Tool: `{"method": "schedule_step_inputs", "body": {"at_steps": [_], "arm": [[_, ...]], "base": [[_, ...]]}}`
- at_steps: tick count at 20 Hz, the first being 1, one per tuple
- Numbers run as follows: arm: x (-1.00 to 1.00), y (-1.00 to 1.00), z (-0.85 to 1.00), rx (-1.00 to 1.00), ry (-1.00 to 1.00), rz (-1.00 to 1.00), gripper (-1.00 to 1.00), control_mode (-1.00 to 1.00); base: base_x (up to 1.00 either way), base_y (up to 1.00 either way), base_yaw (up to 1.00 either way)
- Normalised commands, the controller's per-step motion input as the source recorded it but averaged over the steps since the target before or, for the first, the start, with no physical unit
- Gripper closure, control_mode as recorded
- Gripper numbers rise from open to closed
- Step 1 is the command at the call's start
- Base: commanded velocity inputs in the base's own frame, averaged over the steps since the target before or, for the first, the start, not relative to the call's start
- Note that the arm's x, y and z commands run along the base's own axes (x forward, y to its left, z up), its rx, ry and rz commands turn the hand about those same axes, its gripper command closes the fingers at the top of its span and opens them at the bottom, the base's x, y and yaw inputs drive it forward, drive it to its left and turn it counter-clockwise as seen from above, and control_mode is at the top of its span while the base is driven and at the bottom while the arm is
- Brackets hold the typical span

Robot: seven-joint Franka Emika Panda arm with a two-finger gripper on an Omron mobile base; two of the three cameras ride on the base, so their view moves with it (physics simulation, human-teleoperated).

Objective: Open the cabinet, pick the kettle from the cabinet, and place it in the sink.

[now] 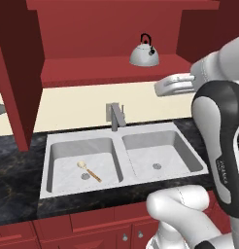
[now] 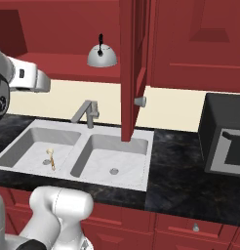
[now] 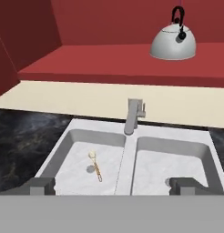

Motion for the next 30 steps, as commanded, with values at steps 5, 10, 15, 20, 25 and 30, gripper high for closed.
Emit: {"method": "schedule_step_inputs", "body": {"at_steps": [5, 10, 15, 20, 25, 30], "arm": [[0.05, -0.38, 0.09, -0.01, -0.01, -0.09, -1.00, -1.00], [0.16, -0.35, 0.00, 0.00, -0.11, -0.10, -1.00, -1.00], [0.24, -0.33, 0.00, 0.00, -0.01, -0.08, -1.00, -1.00], [0.36, -0.26, 0.07, 0.02, 0.05, -0.03, -1.00, -1.00], [0.46, -0.09, 0.07, 0.02, 0.01, 0.00, -1.00, -1.00], [0.40, 0.00, 0.01, 0.00, -0.13, 0.00, -1.00, -1.00]], "base": [[0.00, 0.00, 0.00], [0.00, 0.00, 0.00], [0.00, 0.00, 0.00], [0.00, 0.00, 0.00], [0.00, 0.00, 0.00], [0.00, 0.00, 0.00]]}}
